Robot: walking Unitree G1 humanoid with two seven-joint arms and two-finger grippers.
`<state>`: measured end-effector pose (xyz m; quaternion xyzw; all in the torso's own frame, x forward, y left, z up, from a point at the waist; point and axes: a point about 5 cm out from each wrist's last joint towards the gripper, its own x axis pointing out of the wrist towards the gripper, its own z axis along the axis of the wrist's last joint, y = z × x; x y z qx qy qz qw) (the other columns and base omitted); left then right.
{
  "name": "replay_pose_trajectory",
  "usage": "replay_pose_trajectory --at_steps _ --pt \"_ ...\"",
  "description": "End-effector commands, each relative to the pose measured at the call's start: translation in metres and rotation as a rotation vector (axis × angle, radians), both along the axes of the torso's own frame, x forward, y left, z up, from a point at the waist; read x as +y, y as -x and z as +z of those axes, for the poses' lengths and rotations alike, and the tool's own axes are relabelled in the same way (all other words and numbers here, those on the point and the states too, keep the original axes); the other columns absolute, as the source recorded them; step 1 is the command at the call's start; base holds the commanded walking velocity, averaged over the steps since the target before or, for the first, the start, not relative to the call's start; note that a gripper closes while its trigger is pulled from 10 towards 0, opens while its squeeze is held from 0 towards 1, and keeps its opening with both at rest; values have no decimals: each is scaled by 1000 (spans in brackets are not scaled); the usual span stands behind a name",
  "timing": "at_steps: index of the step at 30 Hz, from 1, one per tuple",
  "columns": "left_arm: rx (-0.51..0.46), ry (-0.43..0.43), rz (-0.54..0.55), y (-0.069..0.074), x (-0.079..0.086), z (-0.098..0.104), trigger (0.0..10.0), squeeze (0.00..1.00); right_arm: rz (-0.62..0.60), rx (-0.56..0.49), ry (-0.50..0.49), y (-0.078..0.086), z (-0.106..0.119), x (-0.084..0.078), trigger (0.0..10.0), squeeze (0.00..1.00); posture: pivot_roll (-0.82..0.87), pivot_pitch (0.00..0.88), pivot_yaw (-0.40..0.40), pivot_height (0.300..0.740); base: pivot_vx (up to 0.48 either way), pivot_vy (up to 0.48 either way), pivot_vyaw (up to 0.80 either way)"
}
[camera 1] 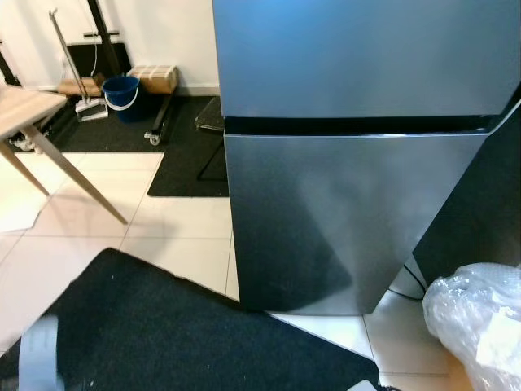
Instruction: Restocking fridge
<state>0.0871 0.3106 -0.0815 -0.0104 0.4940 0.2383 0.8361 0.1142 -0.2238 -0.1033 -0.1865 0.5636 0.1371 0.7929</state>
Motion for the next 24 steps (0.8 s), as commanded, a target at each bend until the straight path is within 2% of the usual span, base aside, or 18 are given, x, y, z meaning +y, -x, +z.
replay_pose_trajectory --at_steps 1,2,3,5,7,8,10,17,24 --pt "43 68 -21 9 -18 -10 10000 0 7 -12 4 1 -1 3 10000 0 -75 20 14 740 0 0 0" --pt "16 98 -7 8 -26 -13 10000 0 5 -18 13 1 -1 3 10000 0 -67 14 8 740 0 0 0" --pt "16 98 -7 8 -26 -13 10000 0 5 -18 13 1 -1 3 10000 0 -67 14 8 740 0 0 0" --pt "-33 148 38 6 -43 -17 10000 0 -7 -29 34 0 -1 1 10000 0 -47 6 -8 740 0 0 0" --pt "-33 148 38 6 -43 -17 10000 0 -7 -29 34 0 -1 1 10000 0 -47 6 -8 740 0 0 0" --pt "-37 175 35 5 -54 -21 10000 0 -28 -28 36 0 0 0 10000 0 -47 1 -13 740 0 0 0" --pt "-26 192 -4 3 -64 -23 10000 0 -62 -19 14 -1 0 -1 10000 0 -43 0 -18 740 0 0 0" --pt "-43 208 -127 -17 -77 -21 10000 0 -113 -48 -33 -11 3 1 10000 0 -47 2 -14 740 0 0 0" --pt "-64 228 -215 -33 -87 -19 10000 0 -111 -31 -40 -8 0 7 10000 0 -42 0 -22 740 0 0 0"
